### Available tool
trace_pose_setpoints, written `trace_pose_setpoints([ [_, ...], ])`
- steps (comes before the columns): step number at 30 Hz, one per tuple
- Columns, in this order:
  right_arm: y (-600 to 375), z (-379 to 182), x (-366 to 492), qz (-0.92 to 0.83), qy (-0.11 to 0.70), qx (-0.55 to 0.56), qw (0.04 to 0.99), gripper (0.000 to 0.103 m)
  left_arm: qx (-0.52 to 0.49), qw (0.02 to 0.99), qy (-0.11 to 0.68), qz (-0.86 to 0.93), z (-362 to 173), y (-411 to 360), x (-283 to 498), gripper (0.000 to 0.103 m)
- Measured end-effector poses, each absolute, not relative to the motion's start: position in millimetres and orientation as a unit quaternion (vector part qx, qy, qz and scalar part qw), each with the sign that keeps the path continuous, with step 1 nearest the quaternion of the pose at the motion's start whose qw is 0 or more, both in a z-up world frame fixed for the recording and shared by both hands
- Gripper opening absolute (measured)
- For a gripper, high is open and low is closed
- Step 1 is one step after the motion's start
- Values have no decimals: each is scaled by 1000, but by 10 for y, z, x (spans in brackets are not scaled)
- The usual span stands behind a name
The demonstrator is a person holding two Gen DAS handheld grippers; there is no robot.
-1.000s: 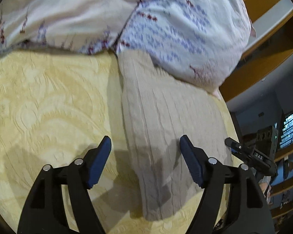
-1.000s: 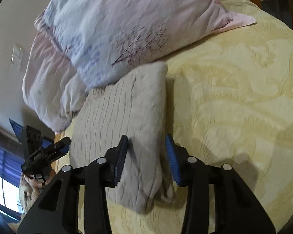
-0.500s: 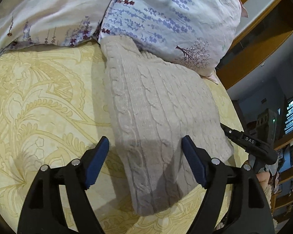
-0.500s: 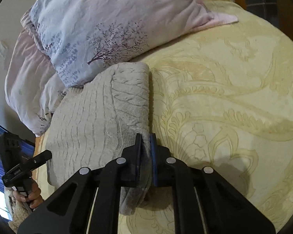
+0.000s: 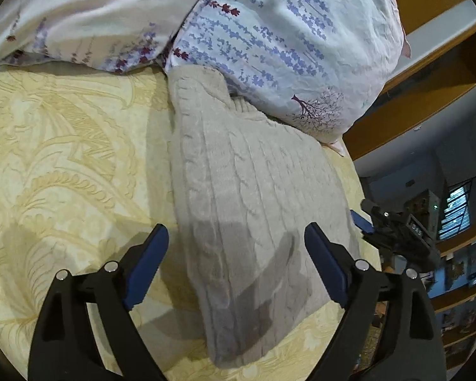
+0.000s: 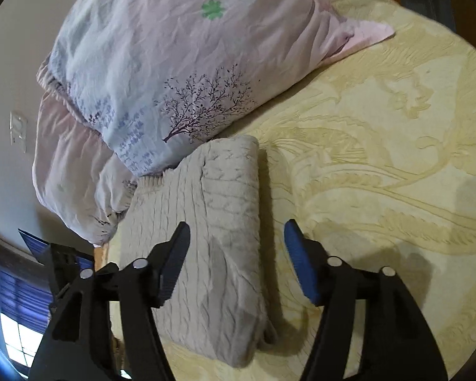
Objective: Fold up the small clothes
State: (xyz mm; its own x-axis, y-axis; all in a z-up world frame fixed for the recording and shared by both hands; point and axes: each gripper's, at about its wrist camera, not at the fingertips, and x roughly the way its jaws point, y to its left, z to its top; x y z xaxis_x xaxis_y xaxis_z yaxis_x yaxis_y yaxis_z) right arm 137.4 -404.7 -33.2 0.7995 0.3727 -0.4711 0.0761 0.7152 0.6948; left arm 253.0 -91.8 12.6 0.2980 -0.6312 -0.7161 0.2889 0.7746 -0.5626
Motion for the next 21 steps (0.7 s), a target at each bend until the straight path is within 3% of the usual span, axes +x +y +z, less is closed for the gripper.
trace_pose_setpoints([
  [21,-3920,-562,1835,181,350,405,825,65,-157,787,522,-289,14,-1173,2729,88],
])
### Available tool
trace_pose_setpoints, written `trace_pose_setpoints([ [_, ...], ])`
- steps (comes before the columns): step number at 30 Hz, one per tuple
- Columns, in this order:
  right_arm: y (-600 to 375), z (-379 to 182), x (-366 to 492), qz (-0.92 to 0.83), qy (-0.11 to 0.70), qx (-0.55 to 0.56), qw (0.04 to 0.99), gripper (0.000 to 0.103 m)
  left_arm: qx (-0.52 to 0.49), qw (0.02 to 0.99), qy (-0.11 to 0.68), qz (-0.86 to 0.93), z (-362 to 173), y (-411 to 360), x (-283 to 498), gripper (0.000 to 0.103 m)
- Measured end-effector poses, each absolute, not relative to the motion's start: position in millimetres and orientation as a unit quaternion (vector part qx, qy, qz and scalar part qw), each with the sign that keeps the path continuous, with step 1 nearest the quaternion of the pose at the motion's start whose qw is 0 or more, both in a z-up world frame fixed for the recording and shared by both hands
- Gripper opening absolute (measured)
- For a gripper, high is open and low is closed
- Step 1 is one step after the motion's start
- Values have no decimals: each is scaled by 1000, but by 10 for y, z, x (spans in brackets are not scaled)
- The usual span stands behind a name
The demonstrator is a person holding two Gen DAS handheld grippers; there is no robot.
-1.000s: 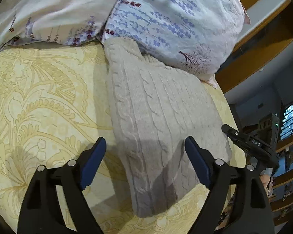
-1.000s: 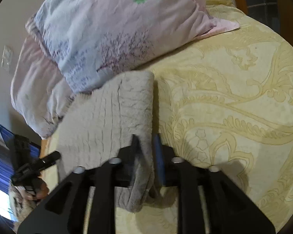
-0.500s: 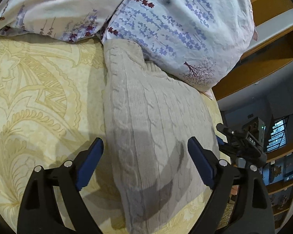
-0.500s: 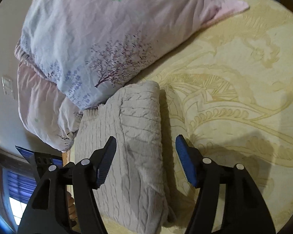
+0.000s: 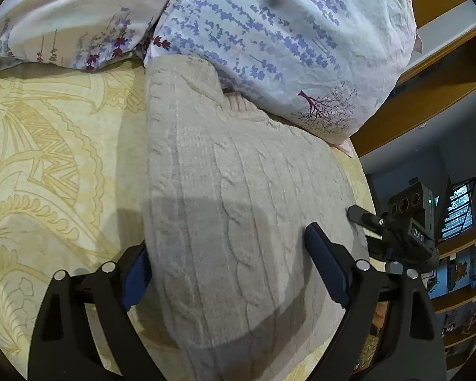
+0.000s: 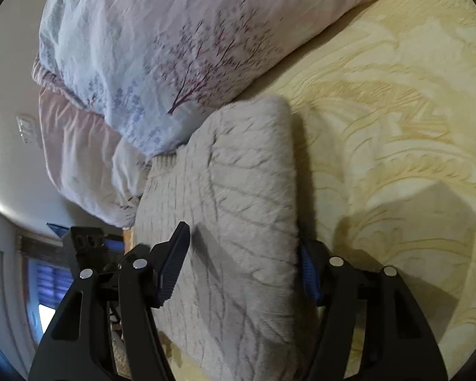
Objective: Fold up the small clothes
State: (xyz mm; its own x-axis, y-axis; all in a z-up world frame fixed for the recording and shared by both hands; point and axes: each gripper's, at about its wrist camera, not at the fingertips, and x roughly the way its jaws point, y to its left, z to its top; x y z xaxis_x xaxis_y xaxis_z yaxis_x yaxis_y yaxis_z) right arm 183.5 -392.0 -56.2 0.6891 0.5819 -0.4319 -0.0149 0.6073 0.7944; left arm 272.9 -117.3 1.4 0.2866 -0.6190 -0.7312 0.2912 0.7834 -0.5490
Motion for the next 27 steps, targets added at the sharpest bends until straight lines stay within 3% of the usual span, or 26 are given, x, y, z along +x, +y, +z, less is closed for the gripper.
trace_pose_setpoints([
  [2,-3876,-543,1842,186,351,394,829,65,-163,786,521,-290,11,-1176,2734,88],
  [4,-3854,-533,1846,195,351,388,829,64,-174,783,522,-291,-15,-1223,2758,81],
  [9,-3796,-554,1857,208,354,384,827,41,-208,773,520,-297,-32,-1126,2755,66],
  [16,-3723,-494,1775,217,336,390,829,34,-225,773,506,-310,31,-1001,2695,44],
  [27,-2977,-151,1773,246,317,314,861,32,-220,791,478,-312,359,-300,2443,41],
])
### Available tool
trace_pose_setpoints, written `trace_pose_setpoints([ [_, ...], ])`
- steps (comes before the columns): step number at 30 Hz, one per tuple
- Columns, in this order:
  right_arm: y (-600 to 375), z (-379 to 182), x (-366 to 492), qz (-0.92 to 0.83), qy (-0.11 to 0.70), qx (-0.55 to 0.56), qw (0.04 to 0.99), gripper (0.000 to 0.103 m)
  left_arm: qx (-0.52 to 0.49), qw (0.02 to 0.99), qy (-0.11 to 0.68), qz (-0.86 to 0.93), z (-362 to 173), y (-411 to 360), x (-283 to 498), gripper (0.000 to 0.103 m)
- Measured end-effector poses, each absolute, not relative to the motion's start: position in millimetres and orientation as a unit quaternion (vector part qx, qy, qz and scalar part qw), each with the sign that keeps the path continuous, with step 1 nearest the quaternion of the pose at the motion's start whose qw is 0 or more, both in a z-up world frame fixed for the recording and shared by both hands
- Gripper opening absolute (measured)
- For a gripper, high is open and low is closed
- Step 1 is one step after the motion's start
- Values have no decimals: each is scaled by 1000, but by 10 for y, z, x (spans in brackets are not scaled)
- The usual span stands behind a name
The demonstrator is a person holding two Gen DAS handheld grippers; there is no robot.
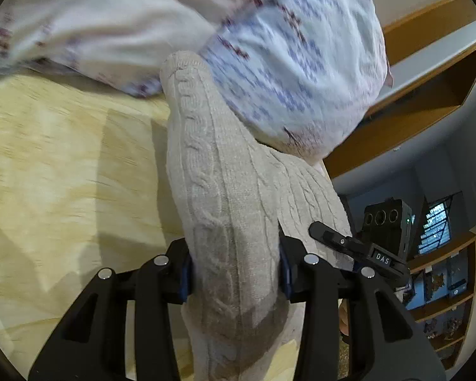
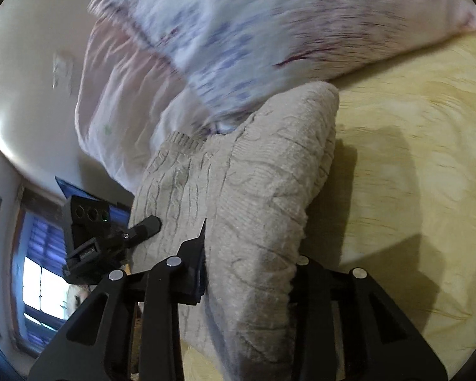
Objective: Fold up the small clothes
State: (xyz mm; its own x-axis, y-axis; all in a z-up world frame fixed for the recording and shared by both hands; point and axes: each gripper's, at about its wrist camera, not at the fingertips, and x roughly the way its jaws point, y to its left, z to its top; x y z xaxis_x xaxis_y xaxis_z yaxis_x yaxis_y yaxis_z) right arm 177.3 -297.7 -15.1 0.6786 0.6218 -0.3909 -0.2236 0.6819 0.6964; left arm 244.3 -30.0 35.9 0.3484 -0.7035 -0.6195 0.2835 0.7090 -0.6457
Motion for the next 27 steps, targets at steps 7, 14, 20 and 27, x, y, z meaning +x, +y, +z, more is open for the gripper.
trace_pose_setpoints([
  [7,-2423,-148,1955,252,311,271,875,32,-224,800,482,-279,321,295,2531,42],
  [14,-2325,-354,2101,217,355,271,868,46,-276,779,505,-248,-61,567,2695,57],
  [20,-2530,-201,1911,197,324,275,883,49,-207,851,438,-203,353,641,2409,71],
  [27,-2633,-200,1885,192,298,285,891,19,-16,908,368,-202,621,37,1842,81],
])
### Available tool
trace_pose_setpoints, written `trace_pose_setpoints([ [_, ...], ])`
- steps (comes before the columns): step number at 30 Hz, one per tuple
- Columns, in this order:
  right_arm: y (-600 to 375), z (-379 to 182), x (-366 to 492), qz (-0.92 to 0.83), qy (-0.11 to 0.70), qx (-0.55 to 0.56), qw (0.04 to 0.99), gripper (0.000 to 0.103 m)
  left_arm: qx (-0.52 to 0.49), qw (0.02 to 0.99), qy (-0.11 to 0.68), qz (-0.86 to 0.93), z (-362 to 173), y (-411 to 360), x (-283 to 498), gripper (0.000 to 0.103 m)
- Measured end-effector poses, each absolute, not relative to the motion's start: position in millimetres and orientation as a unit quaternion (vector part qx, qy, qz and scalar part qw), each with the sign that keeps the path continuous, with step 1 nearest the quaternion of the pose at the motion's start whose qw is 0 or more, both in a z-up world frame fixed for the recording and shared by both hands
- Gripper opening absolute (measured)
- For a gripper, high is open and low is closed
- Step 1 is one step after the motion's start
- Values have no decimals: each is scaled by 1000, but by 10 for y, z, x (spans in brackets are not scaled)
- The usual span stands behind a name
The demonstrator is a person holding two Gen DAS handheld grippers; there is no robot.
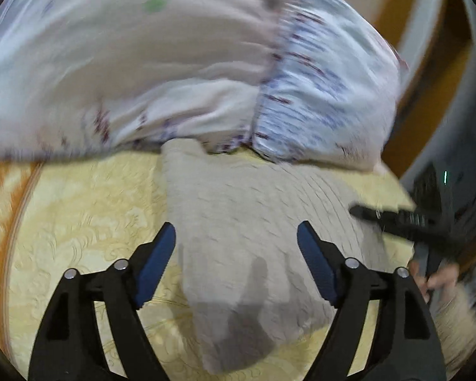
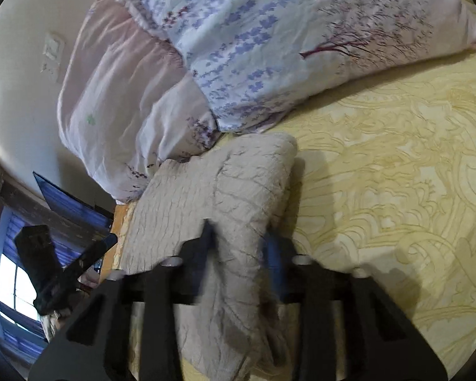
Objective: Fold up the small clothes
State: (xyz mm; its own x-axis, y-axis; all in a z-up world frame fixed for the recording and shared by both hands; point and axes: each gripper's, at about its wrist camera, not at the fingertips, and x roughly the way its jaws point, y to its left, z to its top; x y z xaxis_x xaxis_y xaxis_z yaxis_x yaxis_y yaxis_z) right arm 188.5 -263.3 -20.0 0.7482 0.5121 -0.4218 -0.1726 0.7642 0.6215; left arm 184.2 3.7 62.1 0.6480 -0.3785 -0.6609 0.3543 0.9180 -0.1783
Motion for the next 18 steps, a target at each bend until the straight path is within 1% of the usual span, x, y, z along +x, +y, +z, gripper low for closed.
trace_pose_setpoints([
  [2,-2597,-150,1858,169,284,261,907,11,20,910,365,-196,586,-94,1778,81],
  [5,-2589,-141,1934,133,292,250,914,10,43,903,379,-197,499,-259,1800,81],
  [10,-2577,-258,2052,109,317,244,910,10,80,903,387,-169,354,-428,1841,90],
  [11,-2566,-253,2050,106,317,239,912,10,96,905,383,-159,334,-475,1834,90],
  [12,-2551,-238,2039,104,317,234,913,12,107,907,378,-151,321,-522,1809,90],
  [13,-2524,-193,1988,97,312,217,920,16,113,907,377,-147,318,-546,1809,90],
  [14,-2511,-166,1937,92,307,208,924,30,117,908,374,-147,327,-552,1771,90],
  [15,-2477,-124,1863,76,303,189,931,40,117,909,371,-147,338,-544,1742,90],
  [17,-2396,-49,1688,68,283,154,944,45,117,913,363,-144,374,-486,1639,91],
  [18,-2346,-17,1595,70,270,138,950,45,119,916,359,-137,385,-467,1612,91],
])
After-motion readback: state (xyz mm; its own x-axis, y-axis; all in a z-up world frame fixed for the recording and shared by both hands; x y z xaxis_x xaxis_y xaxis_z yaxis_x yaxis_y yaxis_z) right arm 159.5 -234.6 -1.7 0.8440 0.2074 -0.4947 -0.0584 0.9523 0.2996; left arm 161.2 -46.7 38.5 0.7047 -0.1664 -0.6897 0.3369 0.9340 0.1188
